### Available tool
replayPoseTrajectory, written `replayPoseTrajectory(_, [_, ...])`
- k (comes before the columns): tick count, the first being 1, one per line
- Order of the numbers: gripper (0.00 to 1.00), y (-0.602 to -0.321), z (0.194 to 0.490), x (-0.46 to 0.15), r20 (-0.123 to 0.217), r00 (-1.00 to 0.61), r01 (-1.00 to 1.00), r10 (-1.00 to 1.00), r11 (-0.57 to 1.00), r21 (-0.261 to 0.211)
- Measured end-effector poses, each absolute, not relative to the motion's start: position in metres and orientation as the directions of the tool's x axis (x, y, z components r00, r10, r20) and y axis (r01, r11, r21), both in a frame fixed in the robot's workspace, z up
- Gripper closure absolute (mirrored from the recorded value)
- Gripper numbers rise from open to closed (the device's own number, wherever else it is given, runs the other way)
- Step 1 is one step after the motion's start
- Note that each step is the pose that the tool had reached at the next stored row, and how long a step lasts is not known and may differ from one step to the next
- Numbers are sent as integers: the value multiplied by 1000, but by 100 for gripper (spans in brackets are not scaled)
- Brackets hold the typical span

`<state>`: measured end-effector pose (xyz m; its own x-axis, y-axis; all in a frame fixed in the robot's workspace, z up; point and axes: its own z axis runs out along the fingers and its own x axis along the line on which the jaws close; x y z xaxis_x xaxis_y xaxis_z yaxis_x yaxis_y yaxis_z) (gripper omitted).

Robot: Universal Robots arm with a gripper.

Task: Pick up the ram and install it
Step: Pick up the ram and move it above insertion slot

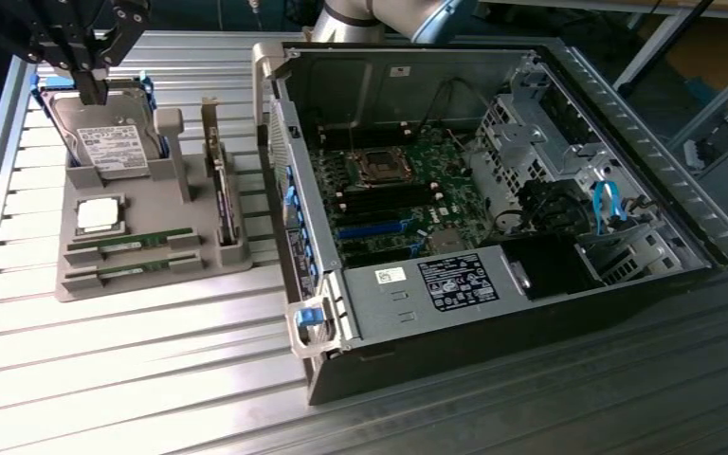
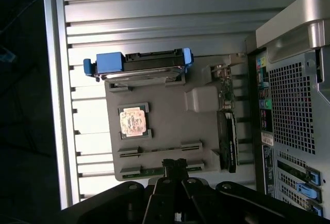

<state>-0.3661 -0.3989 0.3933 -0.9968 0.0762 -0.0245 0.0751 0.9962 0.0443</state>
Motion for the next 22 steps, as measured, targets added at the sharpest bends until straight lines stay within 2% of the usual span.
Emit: replayPoseTrajectory(22, [90, -399, 393, -366, -24, -999, -38, -37, 998, 44])
